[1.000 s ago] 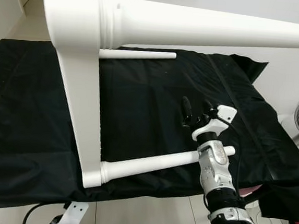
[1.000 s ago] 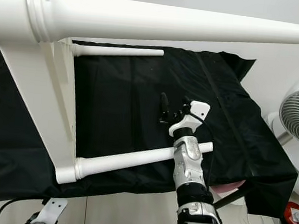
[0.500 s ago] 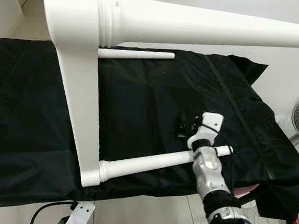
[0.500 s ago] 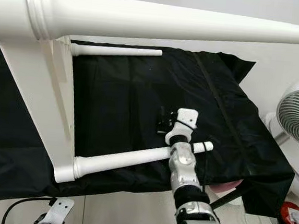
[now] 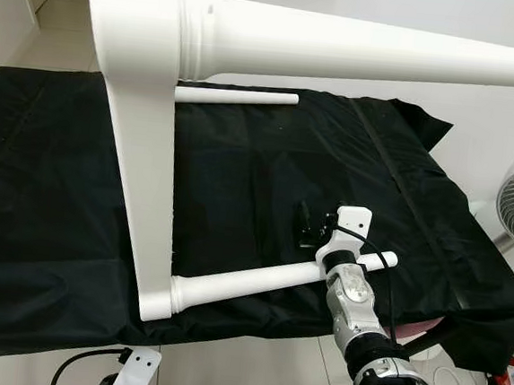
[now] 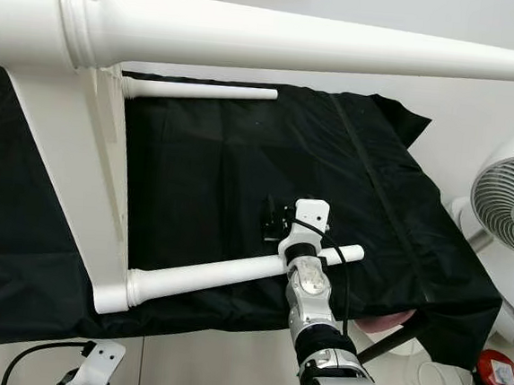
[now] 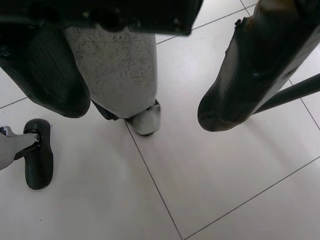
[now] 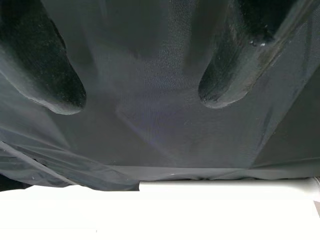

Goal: Building children table

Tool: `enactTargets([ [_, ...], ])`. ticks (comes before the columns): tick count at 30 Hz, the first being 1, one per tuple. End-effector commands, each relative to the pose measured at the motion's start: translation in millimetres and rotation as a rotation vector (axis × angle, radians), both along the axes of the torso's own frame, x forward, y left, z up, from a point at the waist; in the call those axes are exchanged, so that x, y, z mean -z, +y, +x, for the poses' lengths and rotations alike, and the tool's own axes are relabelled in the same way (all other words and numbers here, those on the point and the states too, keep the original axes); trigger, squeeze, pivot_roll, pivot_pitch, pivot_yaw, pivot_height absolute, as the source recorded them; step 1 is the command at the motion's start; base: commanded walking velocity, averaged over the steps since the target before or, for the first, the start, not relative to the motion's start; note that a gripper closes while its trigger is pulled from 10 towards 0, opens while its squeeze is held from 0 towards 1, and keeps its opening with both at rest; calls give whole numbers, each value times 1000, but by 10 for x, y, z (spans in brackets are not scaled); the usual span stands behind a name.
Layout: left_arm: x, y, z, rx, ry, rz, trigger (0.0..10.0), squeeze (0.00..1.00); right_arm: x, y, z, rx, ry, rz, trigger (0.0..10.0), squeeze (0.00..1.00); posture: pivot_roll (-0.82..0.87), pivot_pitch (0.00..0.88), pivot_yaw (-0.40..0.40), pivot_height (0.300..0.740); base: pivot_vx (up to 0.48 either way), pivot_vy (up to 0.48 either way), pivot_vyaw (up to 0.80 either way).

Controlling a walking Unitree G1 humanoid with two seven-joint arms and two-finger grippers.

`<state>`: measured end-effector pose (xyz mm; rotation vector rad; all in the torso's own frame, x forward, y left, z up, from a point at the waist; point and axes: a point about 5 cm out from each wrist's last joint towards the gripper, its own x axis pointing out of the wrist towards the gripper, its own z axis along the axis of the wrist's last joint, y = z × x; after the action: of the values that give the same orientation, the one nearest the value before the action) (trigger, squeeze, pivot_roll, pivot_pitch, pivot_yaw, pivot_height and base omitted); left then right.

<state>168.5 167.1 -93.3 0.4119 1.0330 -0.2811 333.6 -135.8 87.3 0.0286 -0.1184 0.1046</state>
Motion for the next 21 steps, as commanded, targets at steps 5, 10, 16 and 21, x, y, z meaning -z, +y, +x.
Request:
enactTargets([
  [5, 48, 16, -111, -17, 31, 31, 10000, 0, 275, 66, -128, -23, 114, 5, 10000, 0, 37, 0, -58, 740, 0, 0, 0],
  [10, 54, 21, -126, -16, 35, 33, 10000, 0, 229, 106, -112, -26, 86, 12, 10000, 0, 33, 0, -58, 740, 0, 0, 0],
  [16, 73, 14, -175, -14, 48, 33, 10000, 0, 156, 40, -74, 13, 54, 27, 10000, 0, 32, 0, -77, 740, 0, 0, 0],
  [21, 82, 4, -196, -13, 54, 33, 10000, 0, 133, 20, -55, 28, 45, 27, 10000, 0, 31, 0, -86, 740, 0, 0, 0],
])
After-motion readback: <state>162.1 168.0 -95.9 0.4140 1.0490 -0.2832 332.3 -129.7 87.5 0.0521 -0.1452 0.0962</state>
